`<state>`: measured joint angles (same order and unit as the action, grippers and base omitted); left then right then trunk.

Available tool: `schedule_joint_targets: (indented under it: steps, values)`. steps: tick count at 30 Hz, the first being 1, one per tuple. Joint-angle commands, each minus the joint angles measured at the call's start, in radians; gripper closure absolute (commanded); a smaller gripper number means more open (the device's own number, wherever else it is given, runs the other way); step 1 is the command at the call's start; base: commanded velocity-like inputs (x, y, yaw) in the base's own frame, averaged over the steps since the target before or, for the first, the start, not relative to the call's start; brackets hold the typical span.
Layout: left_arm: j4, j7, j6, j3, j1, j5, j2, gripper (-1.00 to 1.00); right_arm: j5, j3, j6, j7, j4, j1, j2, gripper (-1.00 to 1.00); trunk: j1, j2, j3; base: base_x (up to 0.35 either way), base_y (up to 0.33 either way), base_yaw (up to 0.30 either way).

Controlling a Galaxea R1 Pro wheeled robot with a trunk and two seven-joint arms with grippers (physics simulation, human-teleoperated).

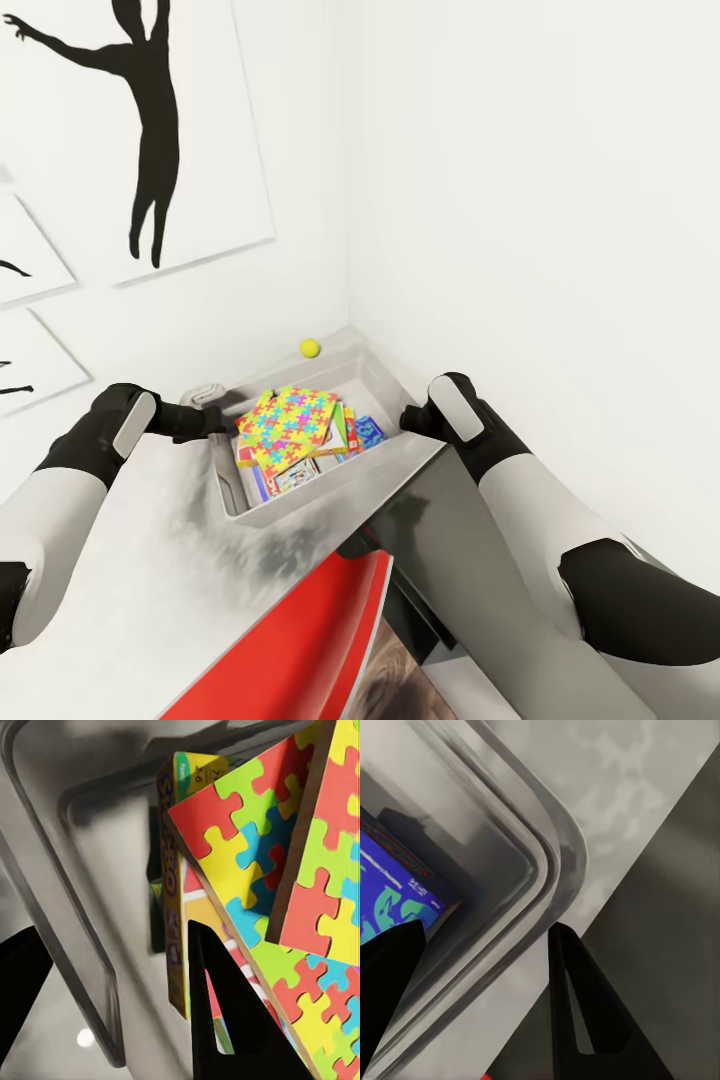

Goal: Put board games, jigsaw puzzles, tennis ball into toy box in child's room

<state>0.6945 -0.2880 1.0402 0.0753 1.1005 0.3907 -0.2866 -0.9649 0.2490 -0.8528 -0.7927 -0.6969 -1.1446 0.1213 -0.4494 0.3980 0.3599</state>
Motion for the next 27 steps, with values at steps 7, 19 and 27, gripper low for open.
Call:
schedule_joint_targets:
  steps: [7,19,27]
  values:
    - [0.0,-0.011,0.003,0.003,0.001,0.007,0.0,1.0,-0.034,0.003,0.011,-0.008,-0.001,-0.001,0.0,1.0,-0.001,0.002,-0.007,0.0,0.0,0.0]
    - [0.0,-0.011,0.003,0.003,0.001,0.007,-0.002,1.0,-0.034,0.003,0.011,-0.008,-0.001,-0.001,0.0,1.0,-0.001,0.002,-0.022,0.0,0.0,0.0]
    - [0.0,-0.011,0.003,0.001,0.001,0.007,-0.001,1.0,-0.034,0.001,0.011,-0.008,-0.001,-0.001,0.0,1.0,-0.001,0.002,-0.023,0.0,0.0,0.0]
